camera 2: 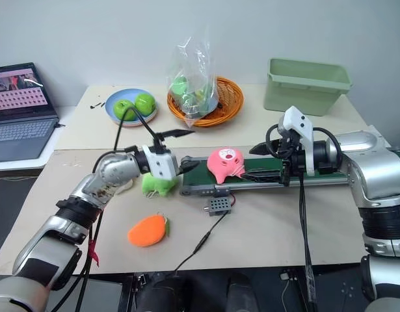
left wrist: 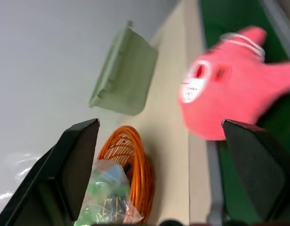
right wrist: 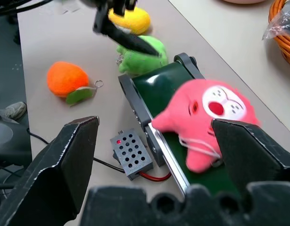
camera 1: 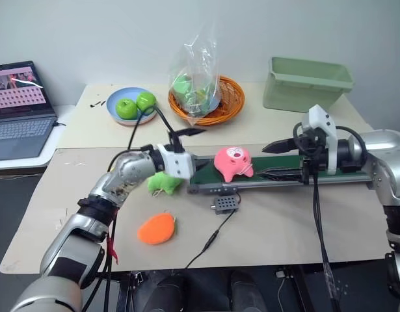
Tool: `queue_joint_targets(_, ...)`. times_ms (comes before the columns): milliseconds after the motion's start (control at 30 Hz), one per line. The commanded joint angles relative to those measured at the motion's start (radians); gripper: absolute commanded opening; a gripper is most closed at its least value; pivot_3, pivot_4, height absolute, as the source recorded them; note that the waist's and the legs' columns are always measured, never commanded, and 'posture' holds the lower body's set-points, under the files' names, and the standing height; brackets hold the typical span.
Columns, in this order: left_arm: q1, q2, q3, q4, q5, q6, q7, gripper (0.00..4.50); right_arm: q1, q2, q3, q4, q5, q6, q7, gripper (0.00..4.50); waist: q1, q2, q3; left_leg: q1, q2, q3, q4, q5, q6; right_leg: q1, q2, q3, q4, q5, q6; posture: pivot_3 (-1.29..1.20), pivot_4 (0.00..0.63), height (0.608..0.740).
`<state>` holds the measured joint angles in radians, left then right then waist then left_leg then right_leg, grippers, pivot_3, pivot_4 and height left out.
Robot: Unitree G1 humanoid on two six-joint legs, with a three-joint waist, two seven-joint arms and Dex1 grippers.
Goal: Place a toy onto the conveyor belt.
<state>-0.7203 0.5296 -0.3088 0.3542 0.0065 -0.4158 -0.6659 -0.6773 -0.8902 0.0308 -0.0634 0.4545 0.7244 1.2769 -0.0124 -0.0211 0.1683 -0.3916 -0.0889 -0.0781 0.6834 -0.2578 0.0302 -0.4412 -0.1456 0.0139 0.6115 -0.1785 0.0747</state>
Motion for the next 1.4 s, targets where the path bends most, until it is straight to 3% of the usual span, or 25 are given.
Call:
queue_joint_targets(33, 0.075, 0.023, 0.115, -0.222, -0.274, 0.41, -0.102, 4.42, -0.042, 0.004, -0.001, 0.014, 0.002, -0.04, 0.014, 4.5, -0.007, 0.0, 0.0, 0.0, 0.0, 0.0, 0.0, 0.0, 0.0, 0.0, 0.0, 0.0, 0.0, 0.0, 0.0, 0.0, 0.15, 0.74)
queue_joint_targets(133, 0.166, 0.062, 0.19, -0.384, -0.418, 0.66, -0.116, 4.42, -0.054, 0.013, 0.016, 0.033, -0.006, -0.058, 0.027, 4.5, -0.015, 0.0, 0.0, 0.001, 0.0, 0.0, 0.0, 0.0, 0.0, 0.0, 0.001, 0.0, 0.001, 0.0, 0.0, 0.0, 0.15, 0.74)
queue_joint_targets(267, 0.289, 0.103, 0.298, -0.524, -0.515, 0.807, -0.093, 4.42, -0.083, 0.046, 0.026, 0.084, -0.031, -0.113, 0.01, 4.5, -0.025, 0.0, 0.0, 0.001, 0.001, 0.0, 0.0, 0.0, 0.0, 0.0, 0.001, 0.001, 0.001, 0.0, 0.0, 0.0, 0.15, 0.74)
queue_joint_targets(367, 0.356, 0.123, 0.365, -0.564, -0.51, 0.84, -0.055, 4.42, -0.122, 0.078, 0.028, 0.183, -0.089, -0.199, -0.029, 4.5, -0.022, 0.0, 0.0, 0.002, 0.001, -0.001, 0.0, 0.001, -0.001, 0.001, 0.001, 0.001, 0.001, 0.0, 0.0, 0.0, 0.15, 0.74)
queue_joint_targets(567, 0.447, 0.139, 0.466, -0.635, -0.547, 0.91, -0.026, 4.42, -0.111, 0.094, 0.044, 0.174, -0.078, -0.215, 0.023, 4.5, -0.011, 0.0, 0.0, 0.002, 0.001, -0.001, -0.001, 0.001, -0.001, 0.001, 0.001, 0.001, 0.0, 0.0, 0.0, 0.0, 0.15, 0.74)
queue_joint_targets(867, 0.442, 0.088, 0.483, -0.729, -0.681, 1.076, 0.016, 4.42, -0.112, 0.136, 0.049, 0.166, -0.075, -0.21, 0.014, 4.5, -0.002, 0.0, 0.0, 0.003, 0.001, -0.001, -0.001, 0.001, -0.001, 0.002, 0.001, 0.001, 0.0, 0.0, 0.0, 0.0, 0.15, 0.74)
queue_joint_targets(1033, 0.383, 0.053, 0.469, -0.721, -0.693, 1.099, 0.039, 4.42, -0.115, 0.144, 0.057, 0.165, -0.083, -0.223, 0.019, 4.5, -0.001, 0.0, 0.0, 0.003, 0.001, -0.001, -0.001, 0.001, -0.001, 0.002, 0.001, 0.001, 0.0, 0.0, 0.0, 0.0, 0.15, 0.74)
queue_joint_targets(1400, 0.346, 0.075, 0.468, -0.695, -0.68, 1.124, 0.018, 4.42, -0.114, 0.155, 0.054, 0.167, -0.085, -0.23, 0.011, 4.5, -0.002, 0.0, 0.0, 0.003, 0.001, 0.0, -0.001, 0.001, -0.001, 0.002, 0.001, 0.002, 0.0, 0.0, 0.0, 0.0, 0.15, 0.74)
